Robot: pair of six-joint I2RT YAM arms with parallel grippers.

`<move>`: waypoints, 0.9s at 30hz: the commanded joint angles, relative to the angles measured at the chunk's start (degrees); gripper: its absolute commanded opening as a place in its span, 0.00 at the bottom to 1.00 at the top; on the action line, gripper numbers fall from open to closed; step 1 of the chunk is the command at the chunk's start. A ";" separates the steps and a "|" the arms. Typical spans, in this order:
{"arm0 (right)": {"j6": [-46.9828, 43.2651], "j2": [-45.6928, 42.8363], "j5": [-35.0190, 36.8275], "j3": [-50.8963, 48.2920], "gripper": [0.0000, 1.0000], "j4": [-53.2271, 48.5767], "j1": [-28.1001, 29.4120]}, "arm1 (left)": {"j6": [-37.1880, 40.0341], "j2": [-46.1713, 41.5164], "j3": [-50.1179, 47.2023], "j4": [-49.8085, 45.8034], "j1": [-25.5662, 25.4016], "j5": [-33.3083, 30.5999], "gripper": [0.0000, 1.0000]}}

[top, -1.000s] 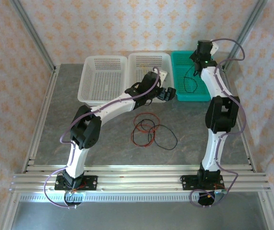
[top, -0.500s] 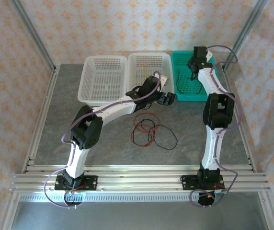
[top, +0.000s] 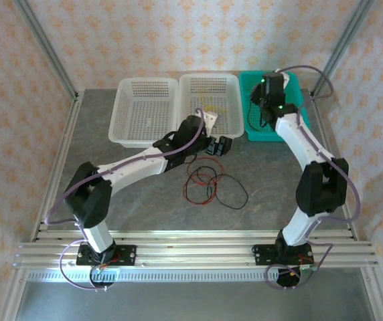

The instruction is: Untangle the cables

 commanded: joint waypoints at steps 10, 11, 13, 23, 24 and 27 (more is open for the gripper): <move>-0.28 -13.33 7.74 -21.50 0.32 -3.57 15.58 | -8.19 -12.61 -21.30 8.90 -0.96 -3.10 0.94; 0.27 -13.89 8.07 -22.84 0.32 -4.62 16.81 | -8.93 -13.27 -22.76 9.55 -1.23 -2.96 0.94; 2.41 -15.50 8.63 -25.76 0.33 -6.27 18.72 | -9.96 -14.03 -25.19 10.96 -1.87 -2.53 0.94; 19.73 -25.02 7.06 -41.21 0.30 -13.09 21.30 | -14.21 -11.27 -31.83 16.43 -7.40 -2.90 0.94; 20.52 -25.94 6.69 -42.54 0.30 -13.57 21.30 | -14.30 -10.59 -32.02 17.16 -7.92 -2.56 0.94; 22.38 -27.69 6.12 -45.00 0.32 -16.60 21.30 | -14.21 -8.50 -31.66 18.08 -9.66 -2.50 0.95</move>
